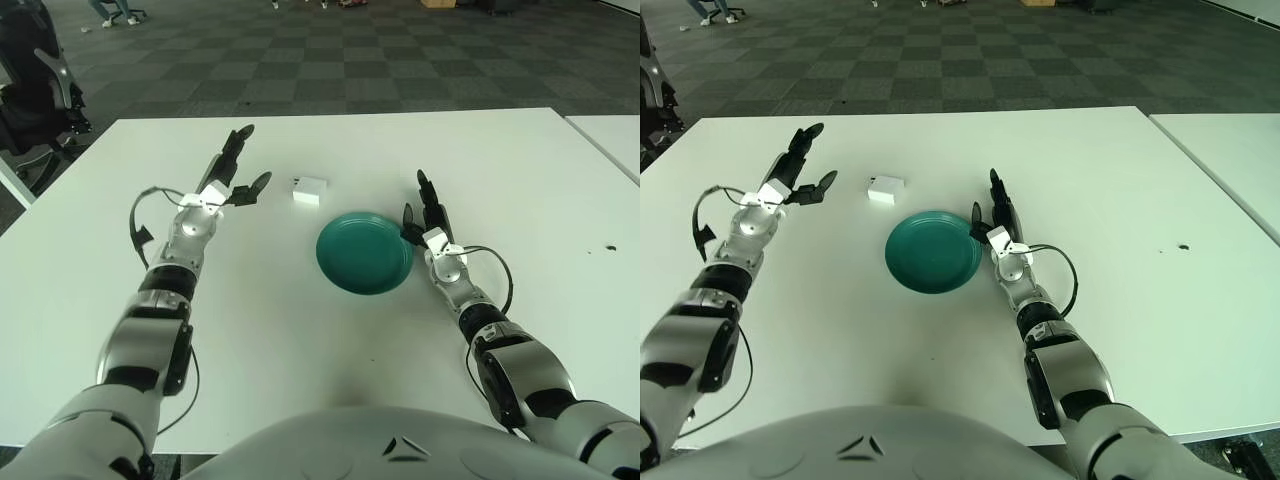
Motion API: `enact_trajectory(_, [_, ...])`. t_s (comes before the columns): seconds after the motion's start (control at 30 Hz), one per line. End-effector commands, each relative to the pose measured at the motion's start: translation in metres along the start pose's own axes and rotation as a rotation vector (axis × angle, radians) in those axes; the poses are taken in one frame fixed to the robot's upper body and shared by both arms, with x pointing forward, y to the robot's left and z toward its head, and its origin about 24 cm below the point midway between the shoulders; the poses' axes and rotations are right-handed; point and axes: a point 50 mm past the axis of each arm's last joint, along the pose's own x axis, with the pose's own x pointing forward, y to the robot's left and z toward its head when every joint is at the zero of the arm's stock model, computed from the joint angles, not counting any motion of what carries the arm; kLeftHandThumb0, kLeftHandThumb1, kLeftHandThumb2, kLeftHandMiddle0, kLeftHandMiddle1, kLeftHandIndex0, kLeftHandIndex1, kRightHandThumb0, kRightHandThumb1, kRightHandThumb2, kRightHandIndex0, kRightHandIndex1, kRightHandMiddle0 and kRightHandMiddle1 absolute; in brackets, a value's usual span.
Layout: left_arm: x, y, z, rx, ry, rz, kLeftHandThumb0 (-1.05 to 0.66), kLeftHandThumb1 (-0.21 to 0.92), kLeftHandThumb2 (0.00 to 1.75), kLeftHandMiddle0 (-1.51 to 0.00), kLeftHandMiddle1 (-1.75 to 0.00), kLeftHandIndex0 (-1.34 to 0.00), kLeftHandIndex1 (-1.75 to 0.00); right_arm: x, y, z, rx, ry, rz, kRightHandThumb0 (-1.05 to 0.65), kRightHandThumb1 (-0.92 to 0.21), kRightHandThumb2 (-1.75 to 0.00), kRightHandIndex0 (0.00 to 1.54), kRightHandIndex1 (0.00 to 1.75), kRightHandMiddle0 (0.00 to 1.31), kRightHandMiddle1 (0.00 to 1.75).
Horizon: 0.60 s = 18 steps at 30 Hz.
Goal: Put the charger into the plate.
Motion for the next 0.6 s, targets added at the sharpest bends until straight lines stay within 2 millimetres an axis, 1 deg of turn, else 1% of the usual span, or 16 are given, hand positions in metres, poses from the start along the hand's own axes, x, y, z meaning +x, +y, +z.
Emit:
enact_trajectory(0.0, [0.009, -0.003, 0.003, 0.187, -0.009, -0.082, -1.04, 0.92, 0.61, -0.23, -0.02, 0.00, -0.87, -0.058, 0.019, -0.072, -0.011, 0.379, 0.085, -1.05, -0.92, -1.09, 0.00, 0.00, 0.00, 0.00])
enact_trajectory(0.03, [0.010, -0.003, 0.004, 0.206, -0.010, -0.085, -1.04, 0.92, 0.61, -0.24, -0.02, 0.00, -0.94, -0.058, 0.019, -0.072, -0.009, 0.380, 0.085, -1.05, -0.92, -1.09, 0.00, 0.00, 0.00, 0.00])
enact_trajectory(0.07, [0.013, -0.004, 0.005, 0.231, -0.010, -0.092, -1.04, 0.92, 0.60, -0.24, -0.02, 0.00, -0.97, -0.058, 0.020, -0.072, -0.007, 0.380, 0.085, -1.05, -0.92, -1.09, 0.00, 0.00, 0.00, 0.00])
enact_trajectory(0.1, [0.014, -0.005, 0.005, 0.245, -0.010, -0.095, -1.04, 0.92, 0.59, -0.23, -0.01, 0.00, -1.05, -0.058, 0.020, -0.072, -0.006, 0.381, 0.084, -1.05, -0.92, -1.09, 0.00, 0.00, 0.00, 0.00])
enact_trajectory(0.13, [0.017, -0.007, 0.007, 0.281, -0.007, -0.116, -1.05, 0.92, 0.58, -0.23, -0.01, 0.00, -1.08, -0.058, 0.020, -0.072, -0.006, 0.382, 0.084, -1.05, -0.92, -1.09, 0.00, 0.00, 0.00, 0.00])
enact_trajectory(0.2, [0.022, -0.010, 0.009, 0.341, 0.005, -0.153, -1.05, 0.92, 0.49, -0.21, -0.01, -0.01, -1.25, -0.058, 0.021, -0.072, -0.007, 0.385, 0.085, -1.05, -0.92, -1.10, 0.00, 0.00, 0.00, 0.00])
enact_trajectory(0.23, [0.023, -0.011, 0.009, 0.364, 0.010, -0.167, -1.05, 0.92, 0.46, -0.19, 0.00, -0.02, -1.30, -0.059, 0.022, -0.072, -0.008, 0.386, 0.085, -1.05, -0.92, -1.10, 0.00, 0.00, 0.00, 0.00])
enact_trajectory(0.33, [0.025, -0.016, 0.008, 0.422, 0.023, -0.204, -1.05, 0.92, 0.39, -0.17, 0.00, -0.03, -1.38, -0.059, 0.023, -0.071, -0.006, 0.390, 0.087, -1.05, -0.92, -1.11, 0.00, 0.00, 0.00, 0.00])
enact_trajectory(0.57, [0.027, -0.030, 0.008, 0.515, 0.032, -0.270, -1.05, 0.92, 0.34, -0.14, 0.00, -0.03, -1.40, -0.059, 0.026, -0.071, 0.004, 0.397, 0.079, -1.05, -0.92, -1.13, 0.00, 0.00, 0.01, 0.01])
